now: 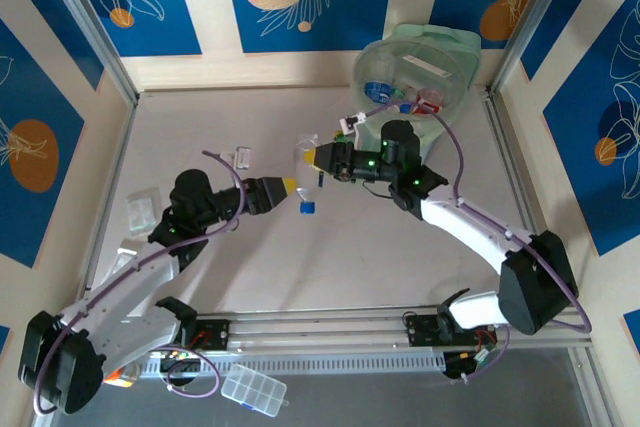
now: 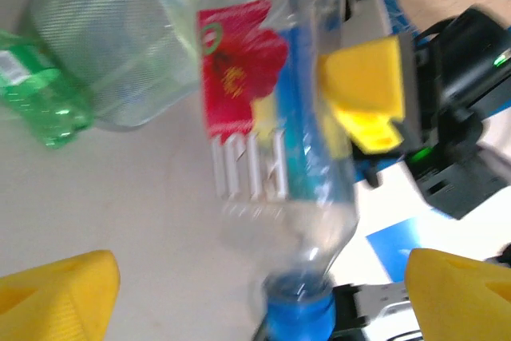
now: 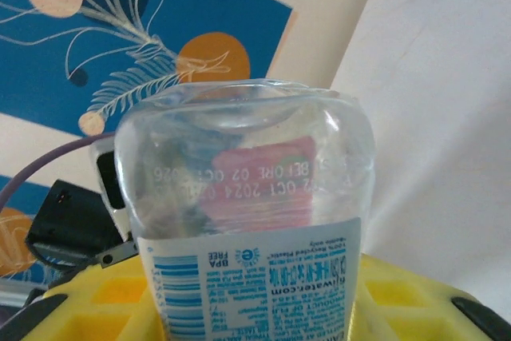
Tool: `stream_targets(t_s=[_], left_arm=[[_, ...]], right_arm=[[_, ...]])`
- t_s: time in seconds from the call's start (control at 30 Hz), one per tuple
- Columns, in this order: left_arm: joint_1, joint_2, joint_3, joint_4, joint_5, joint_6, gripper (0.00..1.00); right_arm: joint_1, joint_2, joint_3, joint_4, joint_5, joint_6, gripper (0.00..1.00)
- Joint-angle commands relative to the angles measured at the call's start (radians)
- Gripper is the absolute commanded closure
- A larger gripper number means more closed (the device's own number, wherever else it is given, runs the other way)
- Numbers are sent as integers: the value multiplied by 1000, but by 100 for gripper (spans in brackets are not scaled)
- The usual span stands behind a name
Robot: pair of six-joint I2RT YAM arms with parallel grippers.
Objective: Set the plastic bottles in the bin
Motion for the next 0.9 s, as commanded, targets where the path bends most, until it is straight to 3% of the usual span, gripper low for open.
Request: stream_targets(t_s=[0.0, 0.17, 0.37, 0.57, 0.87], left_arm=[[3, -48, 91, -290, -82, 205, 8], [3, -92, 223, -570, -276, 440, 9], [3, -153, 219, -625, -436, 558, 10], [3, -162, 188, -613, -457, 578, 10], [3, -164, 180, -622, -461, 584, 10]], right_arm=[[-67, -65, 106, -198, 9, -125, 59], [-193, -77, 337, -514, 62, -311, 60], [-305, 25, 671, -806, 209, -507, 60], [-361, 195, 929, -944, 451, -639, 60], [-387, 487, 1273, -1087, 564, -674, 59]])
